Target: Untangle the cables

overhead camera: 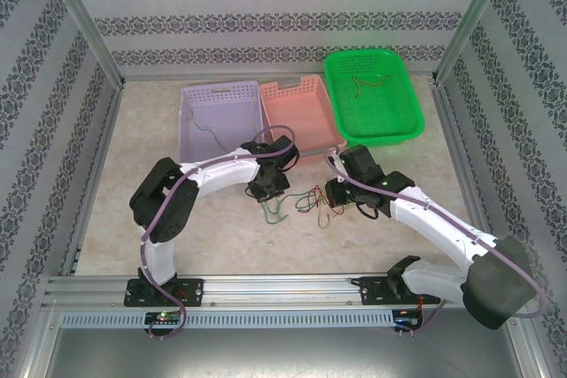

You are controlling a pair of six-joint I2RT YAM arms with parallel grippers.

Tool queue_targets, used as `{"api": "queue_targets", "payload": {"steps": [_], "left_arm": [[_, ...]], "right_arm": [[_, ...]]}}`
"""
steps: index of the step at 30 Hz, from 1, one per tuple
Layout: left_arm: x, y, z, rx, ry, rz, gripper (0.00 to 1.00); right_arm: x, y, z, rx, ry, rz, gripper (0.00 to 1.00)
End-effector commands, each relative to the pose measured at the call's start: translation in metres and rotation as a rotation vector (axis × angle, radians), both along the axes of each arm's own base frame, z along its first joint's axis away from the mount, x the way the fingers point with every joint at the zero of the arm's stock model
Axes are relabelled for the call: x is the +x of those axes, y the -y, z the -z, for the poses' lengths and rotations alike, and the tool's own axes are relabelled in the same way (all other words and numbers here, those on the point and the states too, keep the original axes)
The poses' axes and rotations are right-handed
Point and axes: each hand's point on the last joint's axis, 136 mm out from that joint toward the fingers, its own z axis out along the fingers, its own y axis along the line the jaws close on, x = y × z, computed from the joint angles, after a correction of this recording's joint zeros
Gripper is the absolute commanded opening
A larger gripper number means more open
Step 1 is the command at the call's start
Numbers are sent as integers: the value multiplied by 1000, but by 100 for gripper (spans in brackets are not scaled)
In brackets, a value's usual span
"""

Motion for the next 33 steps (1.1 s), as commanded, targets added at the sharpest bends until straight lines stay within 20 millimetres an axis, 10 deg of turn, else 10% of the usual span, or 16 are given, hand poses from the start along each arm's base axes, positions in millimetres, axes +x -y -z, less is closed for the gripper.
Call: {"api": "queue_targets", "payload": {"steps": [1, 5, 14, 20, 25, 33], "left_arm": [[9, 8, -2, -6, 24, 3, 0], [5, 13, -19, -51, 51, 5, 0], [-10, 32, -58, -244, 54, -20, 0], [-16, 31, -92, -296, 88, -1, 0], [-13, 8, -141, -269, 202, 12, 0], [0, -27, -212, -393, 409, -26, 0]], "right_arm": [[0, 3, 9, 19, -50, 76, 16], [2, -7, 22, 46, -130, 136, 51], [9, -39, 54, 7, -207, 172, 64], [15, -25, 88, -126, -260, 246, 40], [15, 17, 96, -264, -262, 340, 1], [26, 57, 82, -311, -237, 422, 0]]}}
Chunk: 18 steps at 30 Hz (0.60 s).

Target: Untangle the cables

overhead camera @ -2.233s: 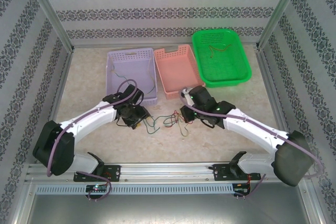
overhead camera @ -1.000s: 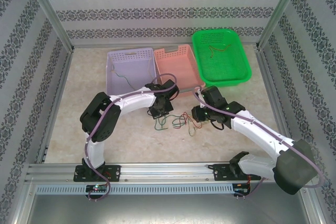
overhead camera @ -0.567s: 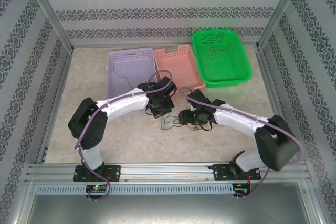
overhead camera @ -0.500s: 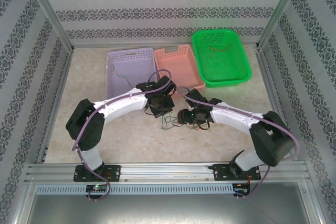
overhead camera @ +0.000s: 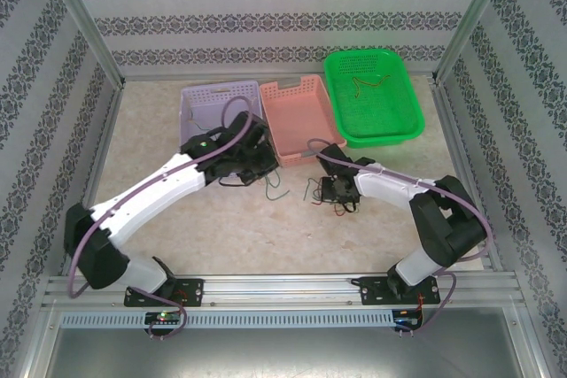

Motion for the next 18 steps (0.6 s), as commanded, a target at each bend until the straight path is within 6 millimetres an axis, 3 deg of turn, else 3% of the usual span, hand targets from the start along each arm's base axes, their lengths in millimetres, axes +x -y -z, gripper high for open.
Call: {"api": "queue_targets", "payload": {"steps": [1, 5, 8, 13, 15, 18], "left_arm": [[11, -18, -28, -25, 99, -8, 0], [25, -14, -49, -106, 180, 73, 0], [38, -2, -62, -224, 219, 154, 0], [38, 27, -92, -330, 348, 420, 0], [29, 38, -100, -371, 408, 550, 0], [22, 38, -93, -331, 470, 636, 0]], "right_arm": [[0, 21, -10, -57, 9, 11, 0], [12, 6, -52, 31, 112, -55, 30], [15, -2, -100, 100, 195, -75, 47], [8, -24, -183, 335, 315, -74, 52], [3, -38, -206, 472, 305, -65, 52], [-3, -62, -231, 673, 246, -47, 52]]}}
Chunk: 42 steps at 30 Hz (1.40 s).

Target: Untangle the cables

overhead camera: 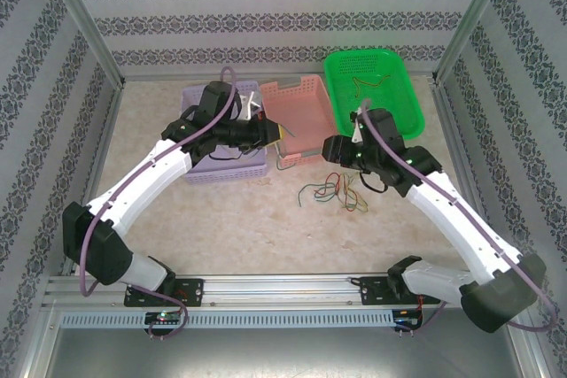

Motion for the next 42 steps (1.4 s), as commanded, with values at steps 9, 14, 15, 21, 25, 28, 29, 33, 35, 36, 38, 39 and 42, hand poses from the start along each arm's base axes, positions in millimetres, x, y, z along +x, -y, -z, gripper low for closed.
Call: {"api": "queue_targets", "payload": {"steps": [9, 14, 15, 21, 25, 28, 29, 33, 35, 36, 38, 39, 42], "left_arm": [[-3, 23, -34, -109, 368, 231, 0], [-1, 24, -23, -89, 346, 231, 0], [-1, 24, -22, -89, 343, 232, 0], [-1, 29, -21, -87, 337, 229, 0], [-1, 32, -22, -93, 338, 227, 0], [-3, 33, -20, -91, 330, 231, 0], [-4, 34, -20, -92, 329, 235, 0], [-5, 37, -22, -97, 330, 235, 0], [-4, 38, -23, -99, 331, 231, 0], [-4, 38, -23, -102, 330, 231, 0], [-3, 39, -25, -108, 331, 228, 0], [-2, 39, -25, -108, 328, 224, 0], [4, 38, -29, -111, 323, 187, 0]], "right_arm": [[-30, -55, -1, 556, -484, 48, 43], [-33, -61, -9, 604, -495, 55, 43], [-35, -62, -6, 606, -506, 56, 43], [-41, -76, 8, 643, -558, 58, 38], [-42, -77, 11, 628, -552, 60, 37], [-37, -77, 6, 632, -530, 69, 36], [-37, -77, 5, 632, -526, 69, 36], [-36, -78, 9, 623, -534, 77, 29], [-36, -77, 12, 623, -531, 88, 22], [-35, -77, 13, 624, -532, 92, 20], [-35, -76, 15, 622, -532, 95, 12], [-35, -76, 15, 618, -532, 96, 8], [-38, -71, 22, 590, -533, 111, 0]]}}
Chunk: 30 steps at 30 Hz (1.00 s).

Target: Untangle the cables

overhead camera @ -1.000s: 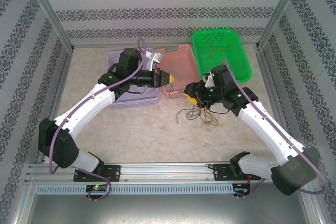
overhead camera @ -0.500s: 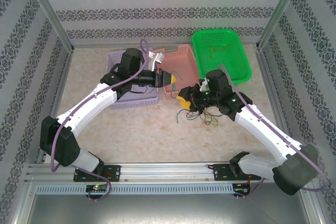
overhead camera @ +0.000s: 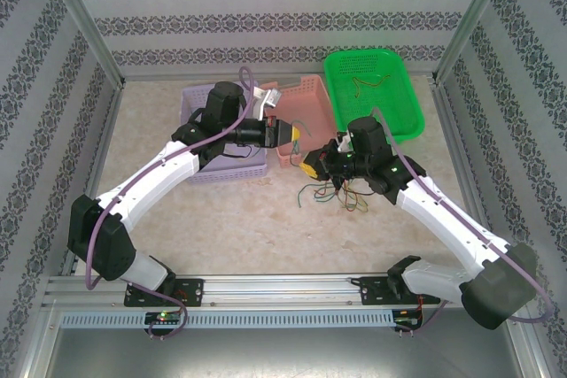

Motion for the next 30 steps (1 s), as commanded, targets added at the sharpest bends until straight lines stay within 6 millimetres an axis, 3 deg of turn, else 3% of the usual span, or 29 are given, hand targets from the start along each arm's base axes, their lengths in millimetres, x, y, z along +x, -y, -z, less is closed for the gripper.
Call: {"api": "queue_targets", "payload": {"steps": [1, 10, 19, 25, 30], "left_arm": [[11, 6, -16, -38, 30, -45, 0], [75, -13, -56, -175, -213, -341, 0], [114, -55, -91, -215, -169, -499, 0], [130, -67, -99, -264, -149, -521, 0], [122, -56, -92, -278, -166, -435, 0]], "right_arm": [[-6, 4, 12, -43, -3, 1, 0], [-25, 38, 69, -324, 57, -106, 0], [-41, 55, 103, -470, 77, -209, 0], [-45, 54, 112, -491, 83, -255, 0], [-36, 47, 85, -457, 174, -253, 0]]}}
